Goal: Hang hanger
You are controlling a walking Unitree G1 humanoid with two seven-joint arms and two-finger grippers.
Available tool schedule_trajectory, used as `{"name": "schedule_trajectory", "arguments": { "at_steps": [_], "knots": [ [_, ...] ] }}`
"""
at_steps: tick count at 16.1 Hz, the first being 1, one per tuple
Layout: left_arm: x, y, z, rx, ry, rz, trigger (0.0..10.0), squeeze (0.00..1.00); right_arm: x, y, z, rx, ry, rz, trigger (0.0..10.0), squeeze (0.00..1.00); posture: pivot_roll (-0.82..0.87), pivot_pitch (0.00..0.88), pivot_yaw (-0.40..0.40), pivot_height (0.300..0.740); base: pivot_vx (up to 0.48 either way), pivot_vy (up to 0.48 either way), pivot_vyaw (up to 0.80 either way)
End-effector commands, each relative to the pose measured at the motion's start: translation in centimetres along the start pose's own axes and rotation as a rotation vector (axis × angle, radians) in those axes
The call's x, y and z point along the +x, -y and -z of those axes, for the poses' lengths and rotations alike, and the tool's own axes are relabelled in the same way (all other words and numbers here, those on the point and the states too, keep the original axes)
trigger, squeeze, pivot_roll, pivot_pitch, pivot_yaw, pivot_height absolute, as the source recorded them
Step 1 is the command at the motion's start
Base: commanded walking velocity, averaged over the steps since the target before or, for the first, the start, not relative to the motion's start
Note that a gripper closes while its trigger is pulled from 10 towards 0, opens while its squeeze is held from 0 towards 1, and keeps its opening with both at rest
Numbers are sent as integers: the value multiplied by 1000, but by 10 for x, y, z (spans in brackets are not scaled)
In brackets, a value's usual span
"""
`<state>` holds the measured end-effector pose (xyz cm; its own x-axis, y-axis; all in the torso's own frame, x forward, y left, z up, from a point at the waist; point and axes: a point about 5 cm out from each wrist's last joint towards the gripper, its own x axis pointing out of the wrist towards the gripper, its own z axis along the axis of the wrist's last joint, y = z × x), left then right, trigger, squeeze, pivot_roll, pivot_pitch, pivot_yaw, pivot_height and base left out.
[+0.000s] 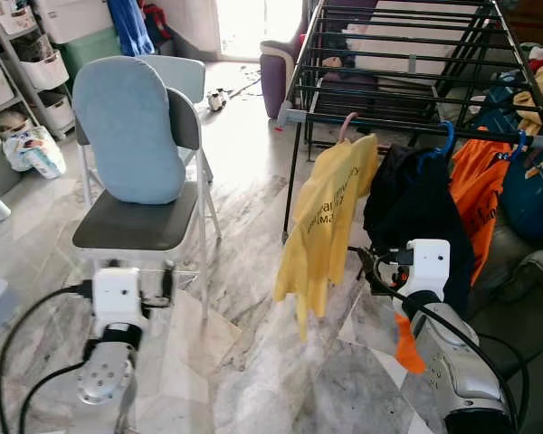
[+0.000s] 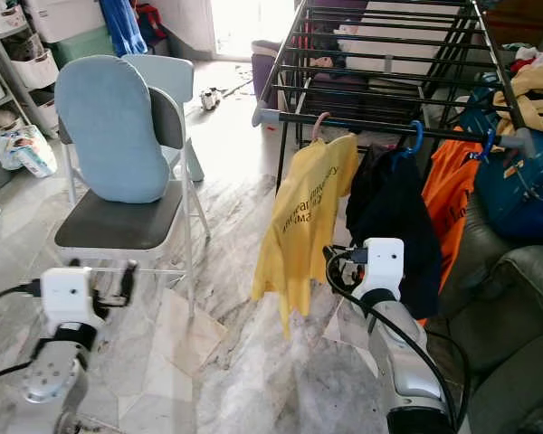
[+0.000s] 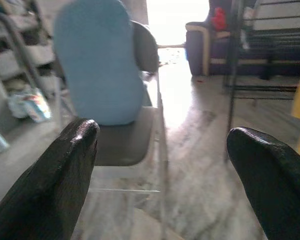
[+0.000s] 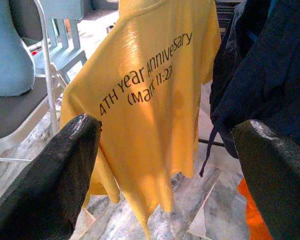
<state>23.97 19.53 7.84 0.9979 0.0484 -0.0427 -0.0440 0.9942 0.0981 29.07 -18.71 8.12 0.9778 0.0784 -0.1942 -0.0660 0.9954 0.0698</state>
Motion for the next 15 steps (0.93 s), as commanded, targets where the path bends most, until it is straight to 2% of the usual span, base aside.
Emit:
{"name": "schedule_trajectory", "arguments": {
  "at_steps": [1, 8, 13, 15],
  "knots": [
    [-1, -1, -1, -13, -5, 16, 10000, 0, 0, -1, -3, 6, 6, 0, 10000, 0, -51, 0, 22, 740, 0, 0, 0],
    [0, -4, 0, -46, -25, 49, 10000, 0, 1, -5, -2, 9, 2, -6, 10000, 0, -50, 0, 25, 740, 0, 0, 0],
    [6, 0, -2, -47, -24, 71, 10000, 0, 4, -6, -4, 32, 5, -4, 10000, 0, -53, 0, 24, 740, 0, 0, 0],
    [7, -1, -3, -44, -23, 70, 10000, 0, 6, -8, -6, 32, 9, -17, 10000, 0, -53, 0, 20, 740, 0, 122, -653]
  ]
}}
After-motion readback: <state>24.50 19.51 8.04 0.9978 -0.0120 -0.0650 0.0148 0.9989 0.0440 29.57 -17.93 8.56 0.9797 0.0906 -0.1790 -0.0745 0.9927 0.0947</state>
